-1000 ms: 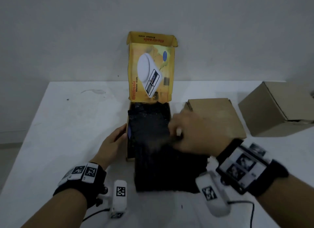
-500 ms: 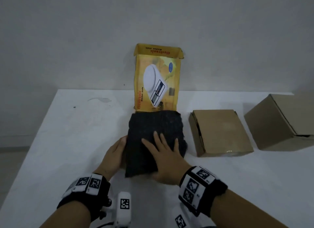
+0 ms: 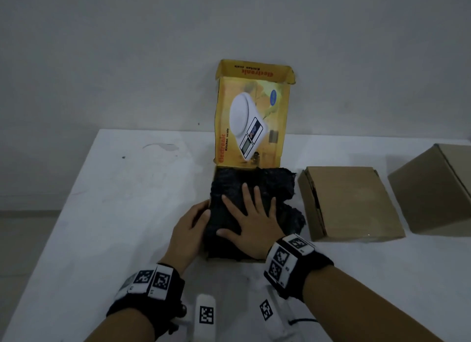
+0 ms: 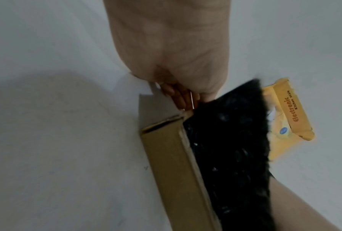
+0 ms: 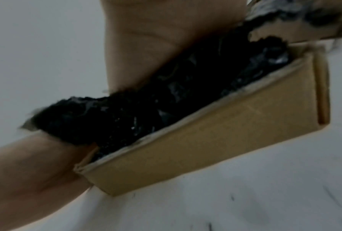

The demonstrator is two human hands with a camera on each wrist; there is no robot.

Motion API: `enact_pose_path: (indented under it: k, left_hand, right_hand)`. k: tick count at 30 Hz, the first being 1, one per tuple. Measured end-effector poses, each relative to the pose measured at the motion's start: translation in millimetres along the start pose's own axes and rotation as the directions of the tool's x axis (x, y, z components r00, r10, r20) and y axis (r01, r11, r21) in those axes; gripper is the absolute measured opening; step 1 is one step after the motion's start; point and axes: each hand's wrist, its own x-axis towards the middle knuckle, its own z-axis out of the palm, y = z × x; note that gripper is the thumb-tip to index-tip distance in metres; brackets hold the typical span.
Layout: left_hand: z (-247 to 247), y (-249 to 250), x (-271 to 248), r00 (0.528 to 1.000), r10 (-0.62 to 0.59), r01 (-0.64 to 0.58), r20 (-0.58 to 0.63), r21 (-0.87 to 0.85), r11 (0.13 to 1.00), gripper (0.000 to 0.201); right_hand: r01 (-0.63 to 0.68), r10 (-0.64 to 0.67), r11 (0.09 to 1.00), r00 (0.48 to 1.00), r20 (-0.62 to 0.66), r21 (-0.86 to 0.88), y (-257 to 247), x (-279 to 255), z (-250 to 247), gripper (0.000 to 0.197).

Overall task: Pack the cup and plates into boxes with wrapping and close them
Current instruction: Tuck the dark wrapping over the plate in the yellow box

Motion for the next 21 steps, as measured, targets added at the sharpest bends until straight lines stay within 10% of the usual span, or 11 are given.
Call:
enact_pose_path:
  k: [14, 19, 21]
  left_hand:
    - [0, -16, -4, 0.974, 0.221, -0.226, 0.048, 0.212, 0.951, 0.055]
    - [1, 7, 6, 0.876, 0.417, -0.452, 0.241, 0.713, 0.537, 0.07]
    - [3, 16, 12, 0.864, 0.379, -0.476, 0.331, 0.782, 0.402, 0.076]
  right_hand:
    - [-0.039, 0.039, 0.999, 0.999, 0.0, 0.0, -9, 13, -12, 0.081]
    - [-0.031, 0.172, 0.933, 0.913, -0.37, 0.358, 11, -11, -48, 0.046]
    - [-0.074, 0.225, 0.909, 0.916, -0.333, 0.409, 17, -15, -50, 0.052]
